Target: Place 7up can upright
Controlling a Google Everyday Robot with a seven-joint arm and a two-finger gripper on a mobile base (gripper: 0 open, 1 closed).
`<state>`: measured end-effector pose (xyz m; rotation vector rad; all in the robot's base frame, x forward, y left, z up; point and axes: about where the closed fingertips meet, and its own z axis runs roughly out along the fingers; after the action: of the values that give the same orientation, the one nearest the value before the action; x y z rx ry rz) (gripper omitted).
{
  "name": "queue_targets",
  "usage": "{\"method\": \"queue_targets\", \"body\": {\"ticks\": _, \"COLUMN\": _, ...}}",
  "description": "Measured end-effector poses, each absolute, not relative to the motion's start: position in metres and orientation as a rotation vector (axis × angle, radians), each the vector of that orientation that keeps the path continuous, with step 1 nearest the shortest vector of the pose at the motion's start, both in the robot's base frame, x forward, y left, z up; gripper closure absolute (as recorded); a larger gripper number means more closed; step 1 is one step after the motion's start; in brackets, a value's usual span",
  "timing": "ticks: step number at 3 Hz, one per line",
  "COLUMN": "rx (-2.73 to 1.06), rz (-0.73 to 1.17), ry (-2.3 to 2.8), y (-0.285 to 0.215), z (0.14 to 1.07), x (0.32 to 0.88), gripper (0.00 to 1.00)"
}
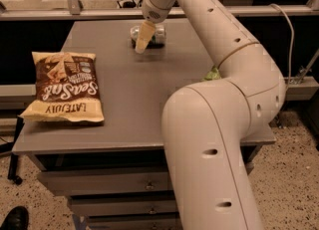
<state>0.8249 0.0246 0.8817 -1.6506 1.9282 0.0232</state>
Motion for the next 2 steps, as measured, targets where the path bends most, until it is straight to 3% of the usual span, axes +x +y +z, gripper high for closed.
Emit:
{"method": "queue_targets", "body": {"ticks": 1, "rx": -1.672, "rz": 0.039, "ry": 1.965, "y": 0.0274, "z": 0.8646, "x": 0.8272, "gripper": 0.13}}
{"method": "queue_targets", "body": {"ticks": 2, "rx": -1.680, "rz": 0.058, "ry": 1.972, "y": 0.0292, "z": 0.8646, "x": 0.8265, "gripper": 0.36}}
